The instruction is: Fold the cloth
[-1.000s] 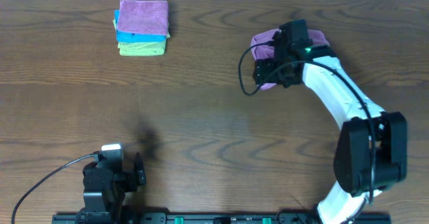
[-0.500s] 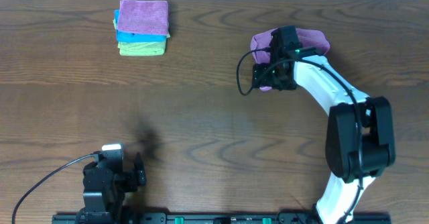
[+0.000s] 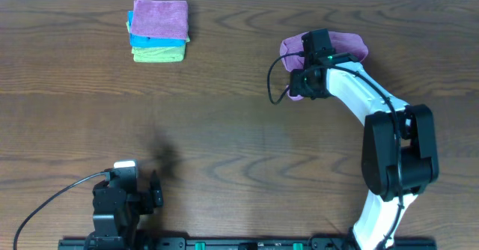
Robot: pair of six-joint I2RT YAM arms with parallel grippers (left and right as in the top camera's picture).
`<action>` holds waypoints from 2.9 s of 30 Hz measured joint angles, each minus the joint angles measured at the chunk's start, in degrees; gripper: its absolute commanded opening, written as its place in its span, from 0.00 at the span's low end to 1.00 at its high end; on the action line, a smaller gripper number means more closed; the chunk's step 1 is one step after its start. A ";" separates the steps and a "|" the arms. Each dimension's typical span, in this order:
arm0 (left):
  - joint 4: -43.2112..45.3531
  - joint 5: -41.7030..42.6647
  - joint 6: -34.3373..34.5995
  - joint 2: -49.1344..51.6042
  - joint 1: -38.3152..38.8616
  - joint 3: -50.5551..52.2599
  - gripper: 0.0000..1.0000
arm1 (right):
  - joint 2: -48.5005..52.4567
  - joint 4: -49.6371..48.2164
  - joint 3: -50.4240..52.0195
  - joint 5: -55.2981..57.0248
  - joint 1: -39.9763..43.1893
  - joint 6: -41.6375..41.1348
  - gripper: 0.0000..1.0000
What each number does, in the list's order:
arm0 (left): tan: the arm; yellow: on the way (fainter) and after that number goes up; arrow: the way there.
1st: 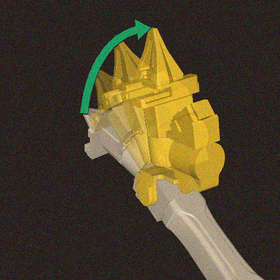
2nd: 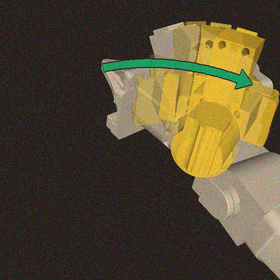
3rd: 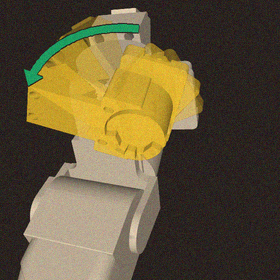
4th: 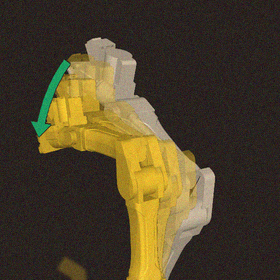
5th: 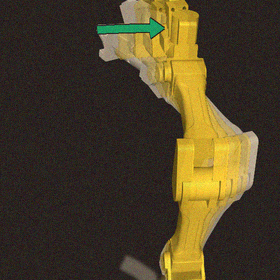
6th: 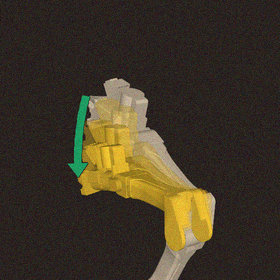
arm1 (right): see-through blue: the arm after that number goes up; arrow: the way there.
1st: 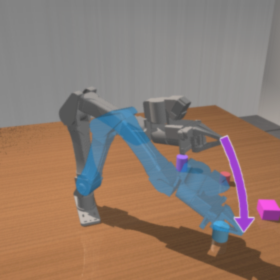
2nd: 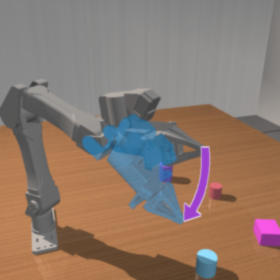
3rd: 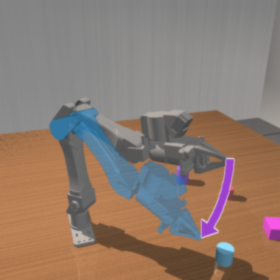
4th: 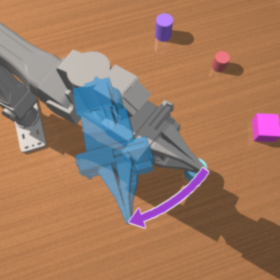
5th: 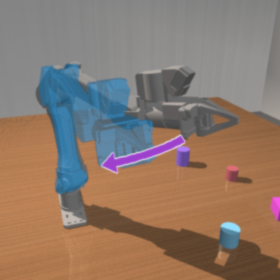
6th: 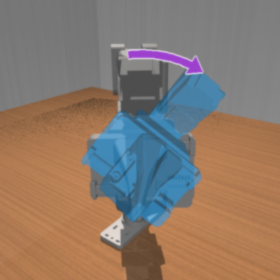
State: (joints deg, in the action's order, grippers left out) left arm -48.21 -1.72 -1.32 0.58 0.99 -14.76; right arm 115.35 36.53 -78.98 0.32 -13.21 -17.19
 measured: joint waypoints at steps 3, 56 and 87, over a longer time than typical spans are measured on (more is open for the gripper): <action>0.00 0.00 -0.02 0.00 0.00 0.00 0.95 | 0.00 0.00 0.00 0.90 0.00 -0.13 0.44; 6.71 20.35 8.76 0.02 -0.02 0.28 0.96 | -37.75 25.00 17.92 0.87 6.78 9.22 0.85; 10.93 34.73 24.79 59.10 7.10 -31.78 0.95 | -35.06 16.70 25.14 -25.14 31.36 23.74 0.84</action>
State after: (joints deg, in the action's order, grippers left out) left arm -37.28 33.01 23.46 59.68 8.10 -46.54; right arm 80.29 53.23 -53.84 -24.82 18.15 6.55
